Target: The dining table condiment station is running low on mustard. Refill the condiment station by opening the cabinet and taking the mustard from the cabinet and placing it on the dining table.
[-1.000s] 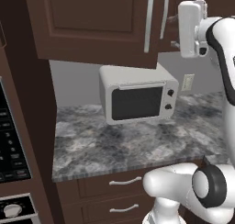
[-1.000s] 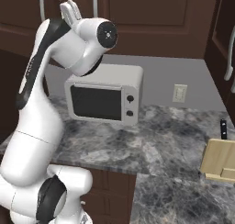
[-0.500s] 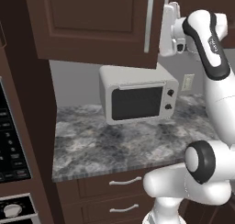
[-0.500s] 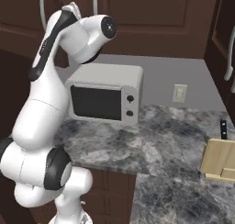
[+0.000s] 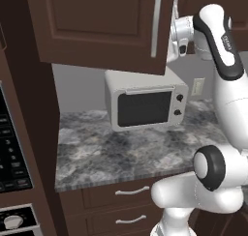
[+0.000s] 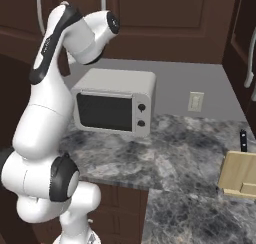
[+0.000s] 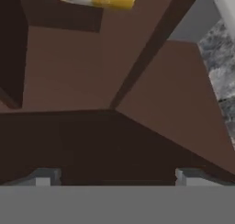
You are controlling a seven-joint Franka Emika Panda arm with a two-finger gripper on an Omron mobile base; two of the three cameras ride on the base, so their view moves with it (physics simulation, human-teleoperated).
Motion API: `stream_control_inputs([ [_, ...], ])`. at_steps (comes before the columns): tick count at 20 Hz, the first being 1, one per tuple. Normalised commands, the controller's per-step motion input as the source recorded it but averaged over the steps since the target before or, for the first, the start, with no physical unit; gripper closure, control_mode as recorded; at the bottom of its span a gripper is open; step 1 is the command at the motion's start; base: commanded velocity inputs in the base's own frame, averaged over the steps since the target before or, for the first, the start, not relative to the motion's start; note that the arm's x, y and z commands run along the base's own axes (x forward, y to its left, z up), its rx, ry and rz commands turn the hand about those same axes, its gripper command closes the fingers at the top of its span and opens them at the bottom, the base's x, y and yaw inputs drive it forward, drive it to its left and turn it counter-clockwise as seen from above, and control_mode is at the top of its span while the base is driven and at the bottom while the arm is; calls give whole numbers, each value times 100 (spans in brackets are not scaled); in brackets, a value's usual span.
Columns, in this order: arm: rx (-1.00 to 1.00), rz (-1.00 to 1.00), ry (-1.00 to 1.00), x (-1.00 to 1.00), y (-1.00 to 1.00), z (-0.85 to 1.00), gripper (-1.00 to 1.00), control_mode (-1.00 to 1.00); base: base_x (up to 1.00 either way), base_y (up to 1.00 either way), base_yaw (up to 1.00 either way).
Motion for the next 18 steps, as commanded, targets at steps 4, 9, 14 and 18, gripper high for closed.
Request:
stream_control_inputs([
  [4, 7, 35, 3, -100, 64, -27, -100, -100, 0, 0, 0],
  [9, 2, 36, -3, -100, 94, -46, -100, -100, 0, 0, 0],
  [14, 0, 30, -12, -94, 100, -52, -100, -100, 0, 0, 0],
  [18, -5, 18, -15, -53, 100, -34, -100, -100, 0, 0, 0],
])
